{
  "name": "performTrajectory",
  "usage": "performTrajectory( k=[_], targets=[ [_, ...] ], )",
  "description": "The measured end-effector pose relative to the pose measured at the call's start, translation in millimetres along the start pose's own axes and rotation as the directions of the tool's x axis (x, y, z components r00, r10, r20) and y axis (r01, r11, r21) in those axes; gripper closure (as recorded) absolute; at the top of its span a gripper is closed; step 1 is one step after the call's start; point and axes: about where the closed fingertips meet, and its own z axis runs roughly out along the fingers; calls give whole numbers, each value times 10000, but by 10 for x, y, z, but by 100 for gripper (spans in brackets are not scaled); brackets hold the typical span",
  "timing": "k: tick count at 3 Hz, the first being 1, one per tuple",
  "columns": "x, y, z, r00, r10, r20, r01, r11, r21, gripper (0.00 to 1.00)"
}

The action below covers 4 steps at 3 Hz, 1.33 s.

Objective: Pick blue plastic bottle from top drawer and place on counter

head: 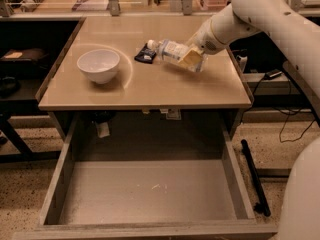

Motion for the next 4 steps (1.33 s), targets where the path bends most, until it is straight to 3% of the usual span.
performTrajectory(
  k=[2,3,4],
  targets=[
    [363,24,15,9981,487,-390,-483,9988,117,100],
    [365,24,15,9980,489,-391,-485,9988,117,82],
    [365,25,16,9980,489,-391,-485,9988,116,57]
  ],
)
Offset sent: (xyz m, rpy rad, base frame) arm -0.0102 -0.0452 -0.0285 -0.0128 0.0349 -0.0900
